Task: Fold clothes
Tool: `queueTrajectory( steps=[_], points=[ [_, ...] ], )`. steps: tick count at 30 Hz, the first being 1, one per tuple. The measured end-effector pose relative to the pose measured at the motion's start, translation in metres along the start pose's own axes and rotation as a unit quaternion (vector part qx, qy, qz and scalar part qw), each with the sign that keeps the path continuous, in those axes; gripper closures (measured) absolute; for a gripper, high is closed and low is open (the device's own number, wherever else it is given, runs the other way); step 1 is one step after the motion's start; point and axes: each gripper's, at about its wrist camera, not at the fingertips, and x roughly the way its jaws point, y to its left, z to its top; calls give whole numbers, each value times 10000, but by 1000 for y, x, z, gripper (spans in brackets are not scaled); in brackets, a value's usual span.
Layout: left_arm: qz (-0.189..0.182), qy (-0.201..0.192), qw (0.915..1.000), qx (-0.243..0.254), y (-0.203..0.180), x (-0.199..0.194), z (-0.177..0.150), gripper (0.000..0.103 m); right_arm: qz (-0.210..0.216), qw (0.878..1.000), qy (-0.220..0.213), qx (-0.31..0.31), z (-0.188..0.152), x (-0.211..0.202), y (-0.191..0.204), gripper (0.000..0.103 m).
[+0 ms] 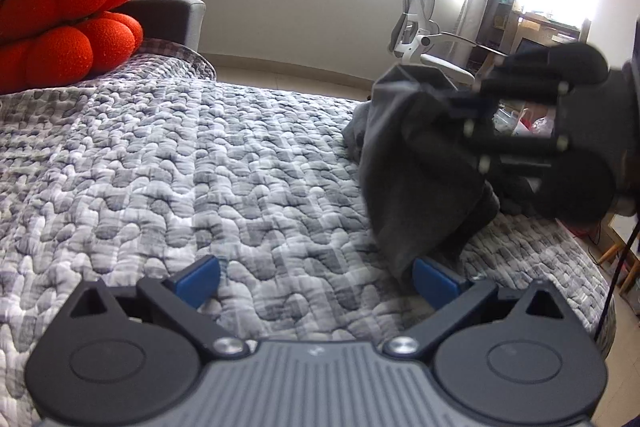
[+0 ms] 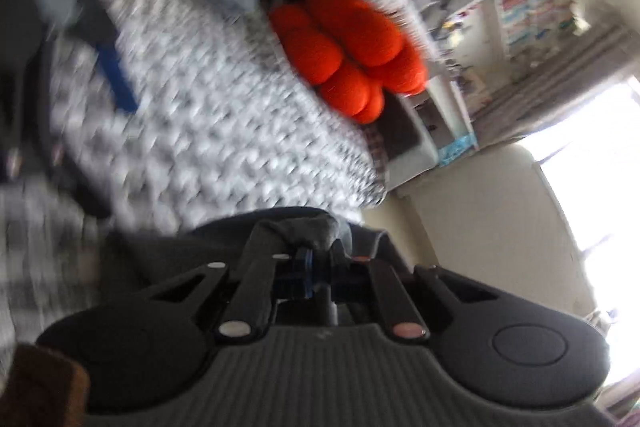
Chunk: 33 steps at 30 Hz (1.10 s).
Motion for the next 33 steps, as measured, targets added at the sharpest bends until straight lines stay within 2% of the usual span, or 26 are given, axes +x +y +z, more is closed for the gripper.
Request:
queueTrajectory(
  steps=[1, 4, 7, 11, 14, 16, 18, 20, 21, 22, 23, 24, 26, 27, 28, 29, 33],
  points=[
    [-94, -16, 9999, 30, -2, 0, 0, 0, -163, 9982, -314, 488, 12, -11, -15, 96],
    [-454, -90, 9989, 108, -13, 1, 4, 0, -576, 9864, -902, 1248, 42, -42, -54, 96],
    [-570, -321, 9978, 80, -26, 0, 15, 0, -853, 9801, -1175, 1356, 68, -70, -76, 96],
    [-547, -873, 9947, -23, -34, -9, 34, 0, -1065, 9697, -1524, 1586, 94, -106, -99, 98],
    [-444, -1090, 9930, 74, -42, -3, 41, 0, -1157, 9515, -2054, 1979, 110, -140, -118, 103],
    [-377, -1221, 9917, 157, -47, 1, 45, 0, -1244, 9457, -2203, 2042, 122, -154, -127, 103],
    [-186, -1348, 9902, 305, -52, 6, 49, 0, -1435, 9523, -2000, 1804, 130, -153, -125, 103],
    [233, -1464, 9873, 575, -57, 12, 50, 3, -1338, 9624, -1574, 1766, 127, -139, -124, 103],
    [294, -1486, 9871, 520, -53, 11, 51, 14, -1203, 9673, -1355, 1774, 121, -132, -122, 103],
    [176, -1472, 9885, 305, -43, 8, 52, 26, -1031, 9735, -1128, 1703, 110, -124, -114, 101],
    [-23, -1490, 9888, 33, -30, 3, 52, 28, -855, 9789, -898, 1625, 99, -117, -105, 97],
    [-235, -1523, 9877, -249, -17, -2, 52, 28, -679, 9834, -668, 1545, 89, -109, -96, 89],
    [-426, -1603, 9850, -468, -3, -10, 53, 28, -285, 9871, -391, 1527, 65, -100, -74, 77],
    [-413, -1604, 9852, -434, -1, -11, 53, 29, -48, 9873, -281, 1562, 54, -95, -62, 52],
    [-362, -1588, 9860, -350, -1, -11, 54, 29, 189, 9869, -171, 1596, 43, -90, -50, 35],
    [-311, -1571, 9867, -267, -2, -10, 54, 29, 392, 9858, -114, 1628, 37, -85, -39, 31],
    [-245, -1498, 9883, -149, 0, -7, 57, 29, 943, 9812, 32, 1682, 31, -69, -3, 30]
  ],
)
